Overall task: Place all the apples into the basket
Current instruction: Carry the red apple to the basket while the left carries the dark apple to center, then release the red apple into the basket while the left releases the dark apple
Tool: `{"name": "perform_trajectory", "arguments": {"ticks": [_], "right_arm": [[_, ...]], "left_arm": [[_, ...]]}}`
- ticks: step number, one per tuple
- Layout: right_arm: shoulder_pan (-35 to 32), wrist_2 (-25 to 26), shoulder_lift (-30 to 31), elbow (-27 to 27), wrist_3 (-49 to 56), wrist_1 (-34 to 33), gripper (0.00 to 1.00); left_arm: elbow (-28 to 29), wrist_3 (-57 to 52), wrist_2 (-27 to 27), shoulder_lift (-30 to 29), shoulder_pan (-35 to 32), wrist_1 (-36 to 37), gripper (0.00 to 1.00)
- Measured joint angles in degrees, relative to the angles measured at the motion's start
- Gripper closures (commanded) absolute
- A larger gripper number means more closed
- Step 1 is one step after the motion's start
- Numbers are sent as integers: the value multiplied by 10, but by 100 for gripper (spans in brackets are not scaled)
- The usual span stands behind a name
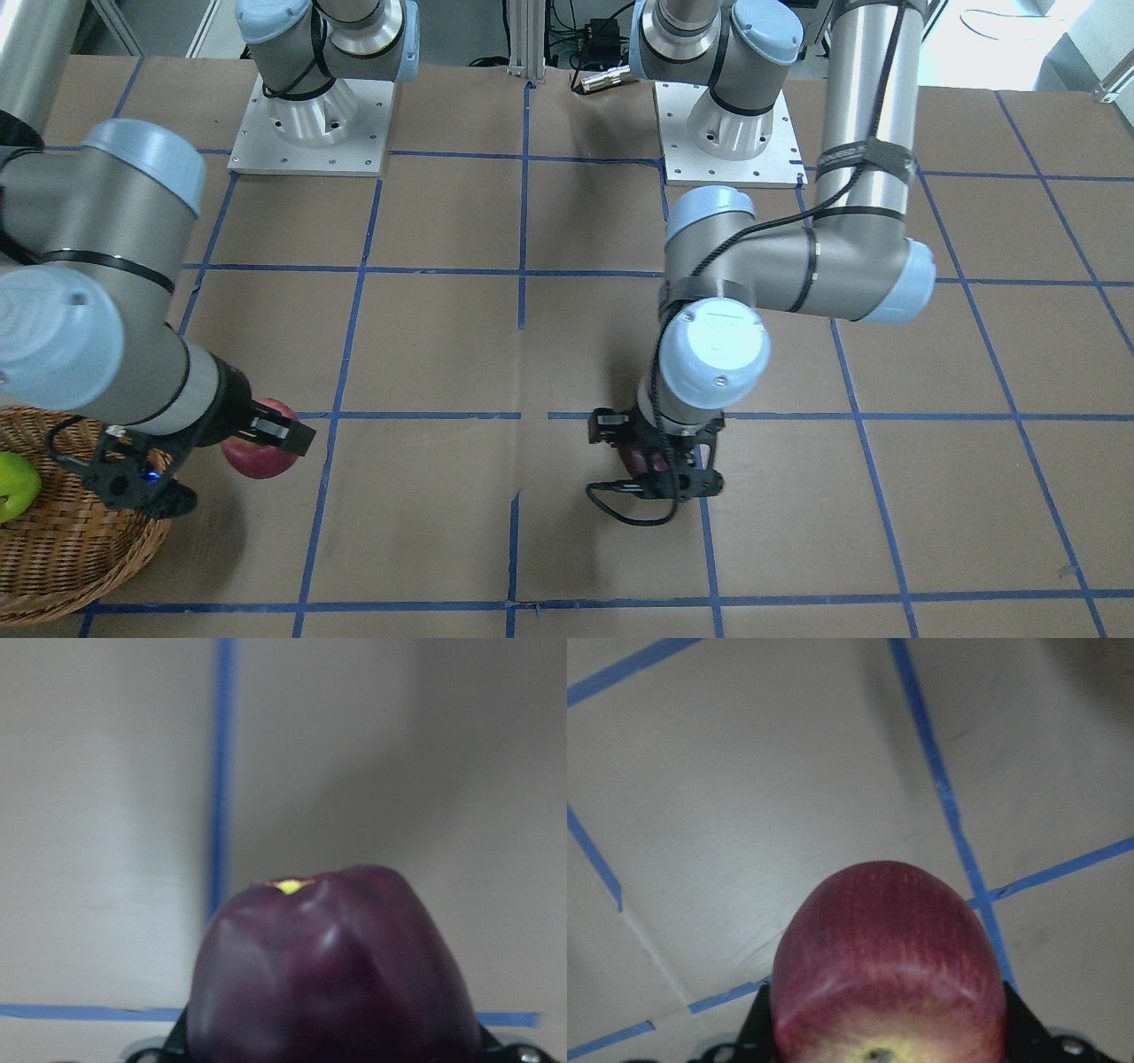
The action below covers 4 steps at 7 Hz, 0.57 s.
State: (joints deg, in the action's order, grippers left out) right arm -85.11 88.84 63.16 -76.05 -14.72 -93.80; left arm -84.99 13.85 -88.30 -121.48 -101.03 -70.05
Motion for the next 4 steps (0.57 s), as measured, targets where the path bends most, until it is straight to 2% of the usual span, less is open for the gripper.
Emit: {"name": "perform_trajectory", "arguments": {"ticks": [1, 2, 3, 4], "right_arm": [[42, 14, 2, -3, 63, 1, 100], [80, 23, 0, -8, 120, -1, 100], [116, 26, -6, -11, 170, -5, 100], [140, 27, -16, -13, 205, -9, 100]], "left_arm": [[-8, 42, 27, -10, -45, 12, 61], [-20, 66, 49, -17, -71, 24, 36], [-40, 73, 58, -19, -83, 35, 0], [-56, 77, 60, -18, -87, 44, 0]]}}
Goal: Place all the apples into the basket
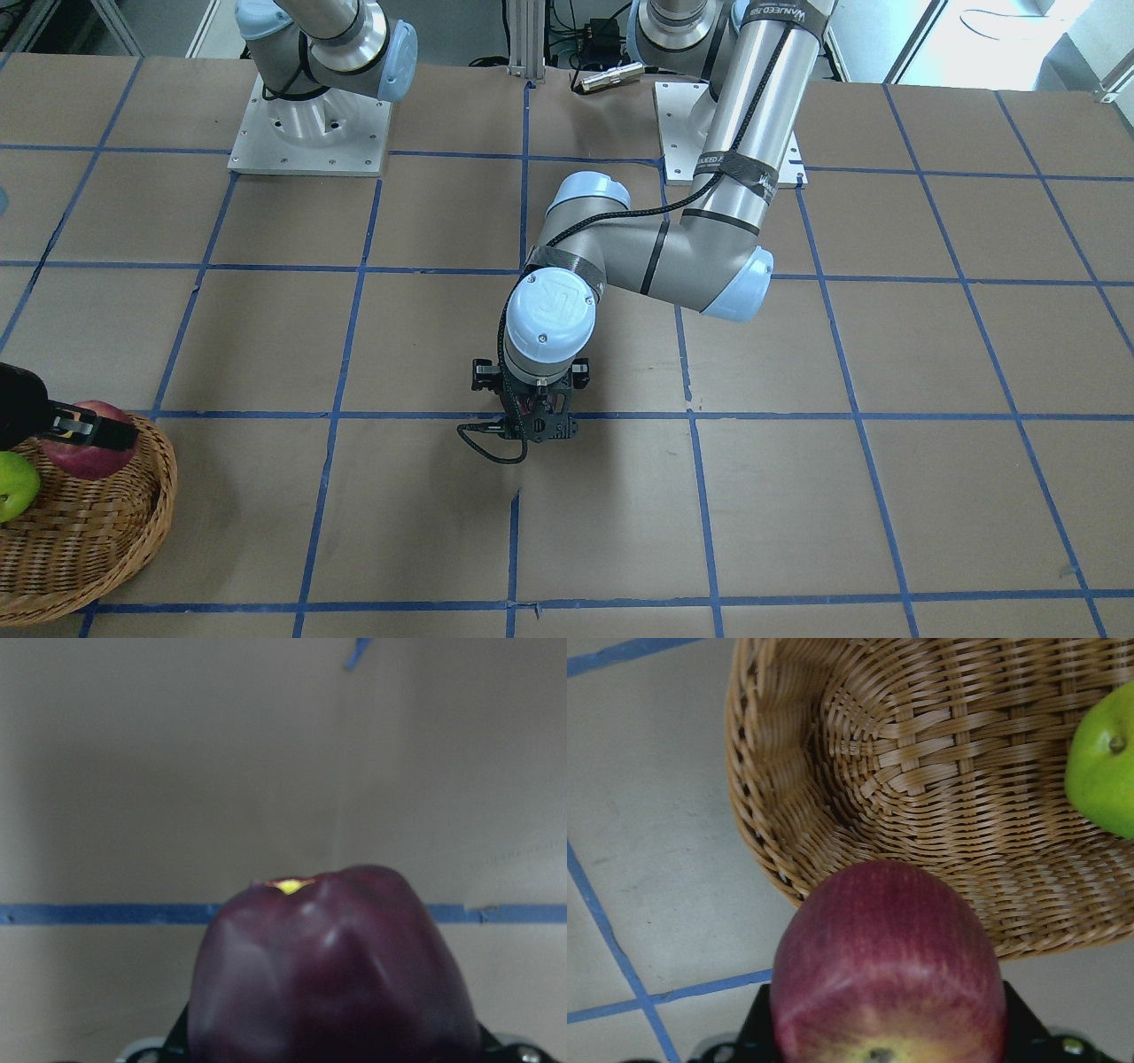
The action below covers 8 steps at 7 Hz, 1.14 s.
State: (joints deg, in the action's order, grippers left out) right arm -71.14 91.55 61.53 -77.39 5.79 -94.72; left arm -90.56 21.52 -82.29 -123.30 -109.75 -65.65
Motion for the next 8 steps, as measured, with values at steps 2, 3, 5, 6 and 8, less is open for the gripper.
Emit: {"name": "perform_trajectory", "arguments": {"ticks": [2, 3, 5, 6, 8], "right_arm": [[16, 3, -22, -2, 37, -11, 100], [28, 9, -36, -2, 56, -29, 100], [48, 15, -65, -2, 84, -61, 100], [51, 14, -72, -1, 87, -66, 100], [52, 14, -82, 1, 90, -71, 100]], "left_arm": [[0, 8, 3, 1, -1, 15, 0], [13, 15, 6, 13, 2, 6, 0], [78, 25, 6, 56, 22, -120, 0], [114, 21, 5, 86, 37, -209, 0], [138, -3, 2, 157, 75, -332, 0]]}}
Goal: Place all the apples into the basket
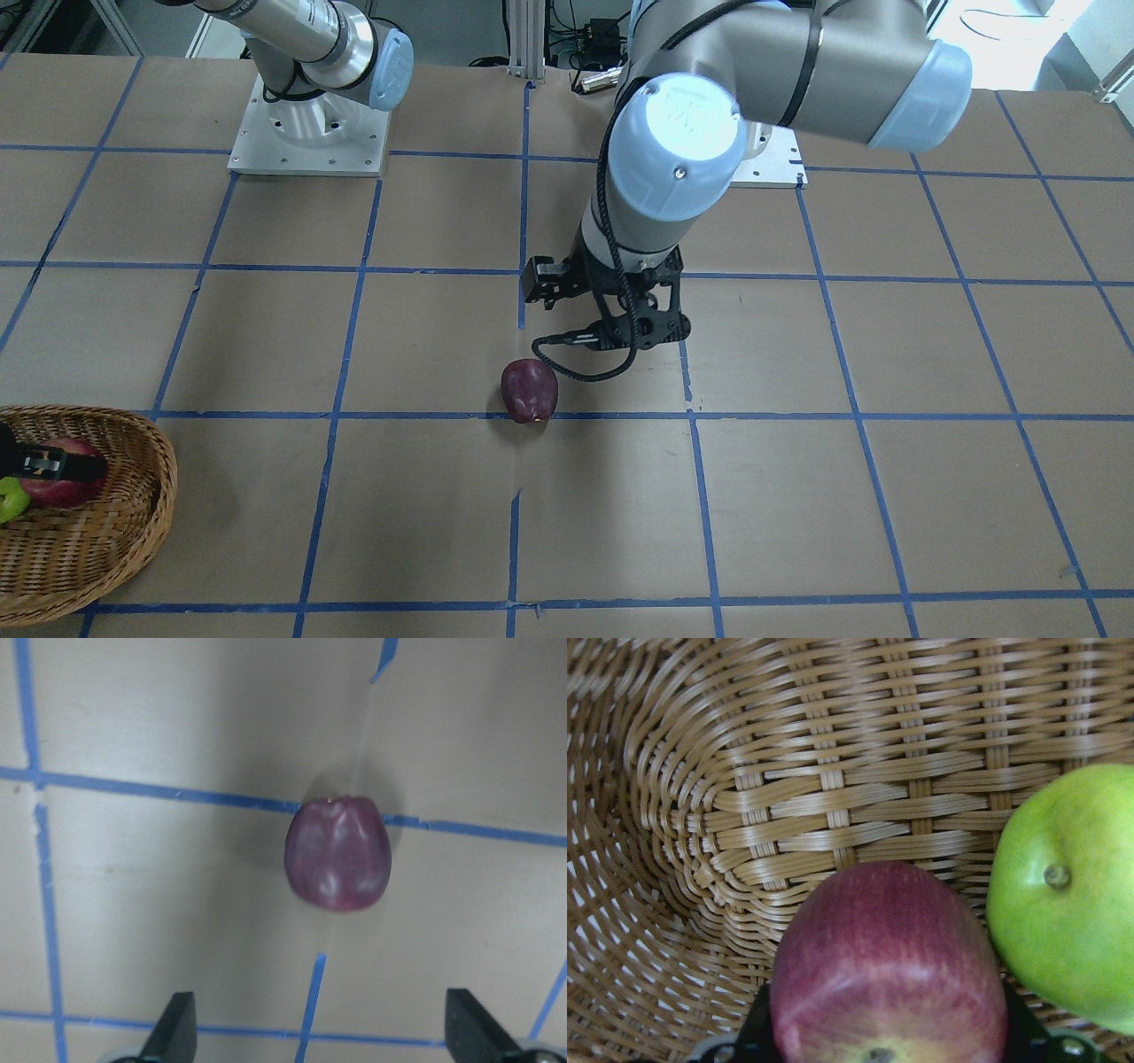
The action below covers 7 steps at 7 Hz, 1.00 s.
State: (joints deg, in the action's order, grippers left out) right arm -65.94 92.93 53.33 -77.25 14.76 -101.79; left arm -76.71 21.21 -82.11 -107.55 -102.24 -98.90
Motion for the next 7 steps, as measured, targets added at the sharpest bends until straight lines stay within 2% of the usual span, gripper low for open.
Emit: {"name": "perform_trajectory", "arguments": {"ticks": [2, 3, 5, 6, 7], "right_arm": [[1, 39, -2, 11, 12, -6, 100], [1, 53, -3, 16, 28, -15, 100], [1, 64, -4, 21, 45, -29, 99], [1, 64, -7, 21, 45, -36, 89], [1, 62, -11, 22, 45, -42, 23]], "left_arm": [[-31, -90, -14, 79, 47, -41, 0], [-66, -124, -31, 115, 59, -18, 0], [-137, -190, -47, 168, 83, 74, 0], [-156, -217, -49, 180, 97, 108, 0], [-164, -230, -53, 184, 105, 127, 0]]}}
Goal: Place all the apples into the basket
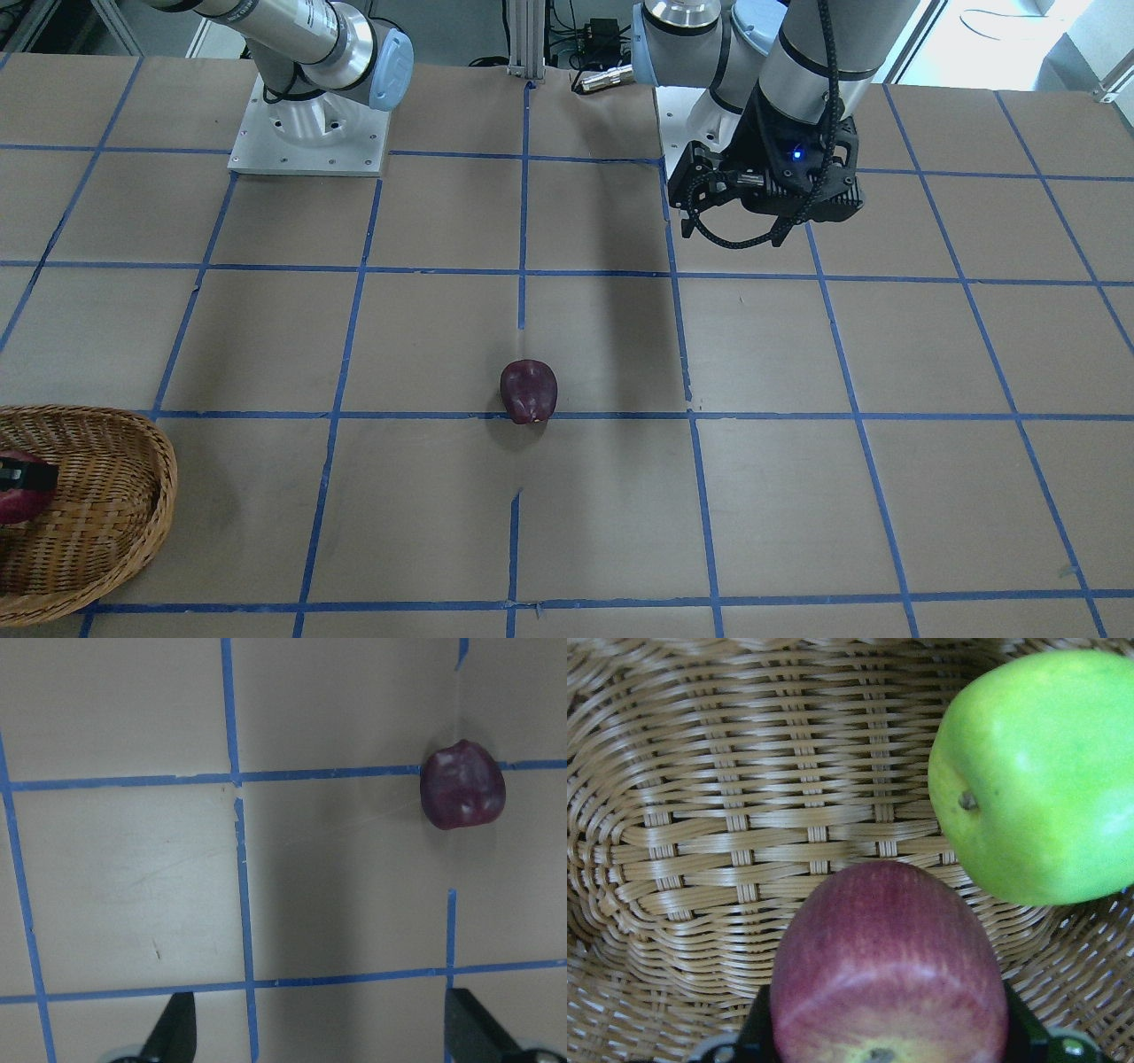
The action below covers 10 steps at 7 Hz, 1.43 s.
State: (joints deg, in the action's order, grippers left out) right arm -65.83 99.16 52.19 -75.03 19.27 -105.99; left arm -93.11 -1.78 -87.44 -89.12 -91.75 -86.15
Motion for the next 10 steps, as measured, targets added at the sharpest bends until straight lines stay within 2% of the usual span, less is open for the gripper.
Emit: {"name": "perform_trajectory", "arguments": {"ticks": [1, 3, 5, 6, 7, 8, 10], "right_arm": [[0, -2, -6, 0, 0, -8, 0], [1, -1, -1, -3, -2, 10, 0], [0, -1, 31, -3, -2, 71, 0], [-6, -11, 59, -4, -2, 111, 0], [-21, -45, 89, -4, -10, 149, 0], [-48, -89, 110, -5, -39, 171, 0], [-157, -127, 117, -9, -191, 161, 0]], "left_arm": [[-1, -5, -7, 1, 3, 9, 0], [-1, -6, -17, 0, 4, 16, 0], [-3, -6, -18, 1, 4, 20, 0], [-4, -6, -19, 1, 4, 20, 0], [-4, -6, -18, 1, 4, 20, 0], [-4, -6, -18, 1, 4, 20, 0], [-4, -6, -19, 0, 4, 21, 0]]}}
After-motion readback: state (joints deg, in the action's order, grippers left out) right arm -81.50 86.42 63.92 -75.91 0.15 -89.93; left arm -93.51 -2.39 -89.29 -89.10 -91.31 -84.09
